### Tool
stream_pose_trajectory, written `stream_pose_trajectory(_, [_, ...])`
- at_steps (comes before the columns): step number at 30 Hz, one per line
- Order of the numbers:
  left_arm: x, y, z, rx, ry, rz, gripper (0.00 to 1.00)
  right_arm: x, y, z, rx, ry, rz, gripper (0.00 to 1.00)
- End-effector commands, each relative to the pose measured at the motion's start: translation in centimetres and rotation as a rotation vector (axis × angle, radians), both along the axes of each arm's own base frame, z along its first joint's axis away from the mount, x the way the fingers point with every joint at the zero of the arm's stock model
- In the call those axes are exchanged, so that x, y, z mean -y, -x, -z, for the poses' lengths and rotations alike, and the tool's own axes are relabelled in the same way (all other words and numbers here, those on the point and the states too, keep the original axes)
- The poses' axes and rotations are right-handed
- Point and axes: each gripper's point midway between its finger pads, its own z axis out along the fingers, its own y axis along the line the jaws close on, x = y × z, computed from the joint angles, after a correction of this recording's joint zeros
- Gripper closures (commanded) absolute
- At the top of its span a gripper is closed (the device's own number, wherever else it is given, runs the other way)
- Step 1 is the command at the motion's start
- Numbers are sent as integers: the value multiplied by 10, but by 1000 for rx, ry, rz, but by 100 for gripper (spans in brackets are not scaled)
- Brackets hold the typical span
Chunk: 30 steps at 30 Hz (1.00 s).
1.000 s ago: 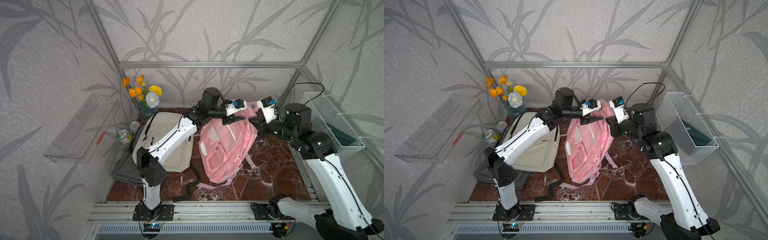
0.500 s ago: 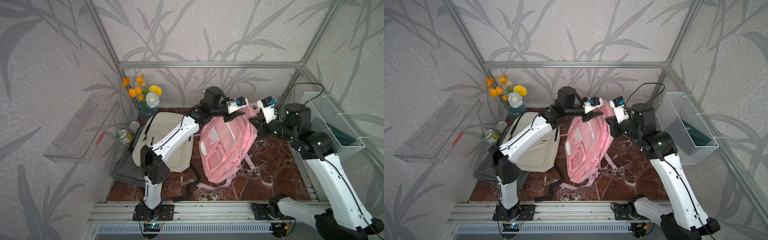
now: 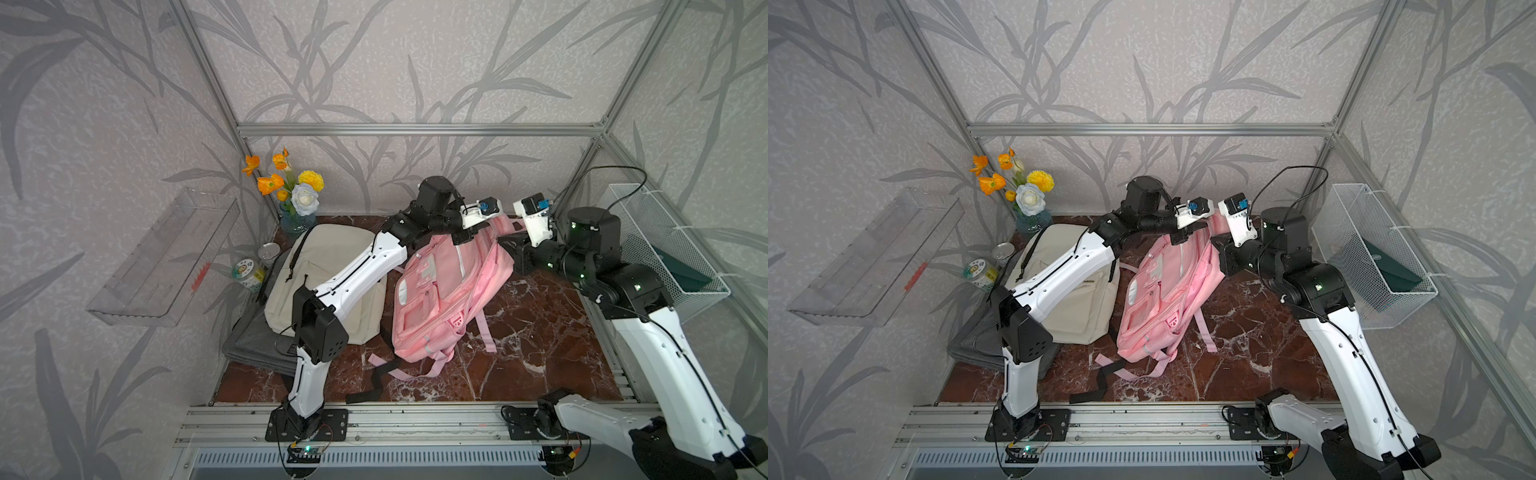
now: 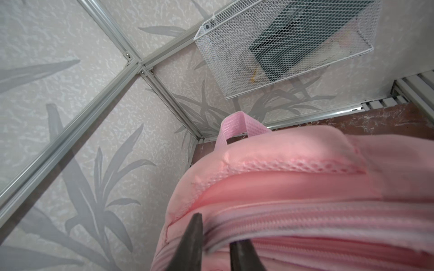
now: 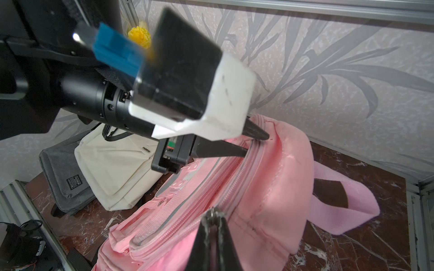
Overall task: Zip up the backpack
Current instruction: Zip the zipper on the backpack.
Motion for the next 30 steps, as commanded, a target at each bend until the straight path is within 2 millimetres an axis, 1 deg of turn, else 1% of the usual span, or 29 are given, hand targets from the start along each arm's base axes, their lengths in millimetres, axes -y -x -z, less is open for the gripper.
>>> stream_pose_trajectory(1, [-2, -18, -14, 41, 47, -99, 95, 6, 3, -36, 129, -50, 36, 100])
stream_pose_trajectory(2, [-4, -23, -16, 48, 55, -127, 100, 6, 3, -35, 127, -50, 40, 100])
stream_pose_trajectory(5, [-14, -42, -24, 68, 87, -235, 100, 8, 5, -26, 107, -36, 45, 100])
stream_pose_trajectory(8, [-28, -62, -35, 72, 125, -339, 100, 7, 7, -14, 85, -12, 51, 100])
stream_pose_trajectory(13, [-67, -99, -52, 72, 180, -533, 100, 15, 11, 6, 40, 23, 94, 100])
stream_pose_trajectory(15, [-82, -108, -57, 71, 192, -585, 100, 20, 12, 13, 26, 39, 115, 100])
stream_pose_trajectory(18, [-94, -113, -58, 68, 180, -599, 100, 26, 13, 22, 10, 62, 144, 100])
stream_pose_trajectory(20, [-100, -113, -63, 81, 187, -611, 100, 27, 13, 29, -1, 70, 152, 100])
stream_pose_trajectory(22, [-107, -114, -68, 87, 199, -633, 100, 25, 14, 34, -15, 63, 144, 100])
stream_pose_trajectory(25, [-119, -120, -74, 91, 221, -681, 100, 19, 15, 38, -27, 46, 117, 100])
stream_pose_trajectory(28, [-134, -126, -82, 92, 246, -726, 100, 11, 18, 38, -30, 38, 85, 100])
stream_pose_trajectory(30, [-139, -125, -87, 89, 262, -735, 100, 10, 18, 38, -30, 39, 82, 100])
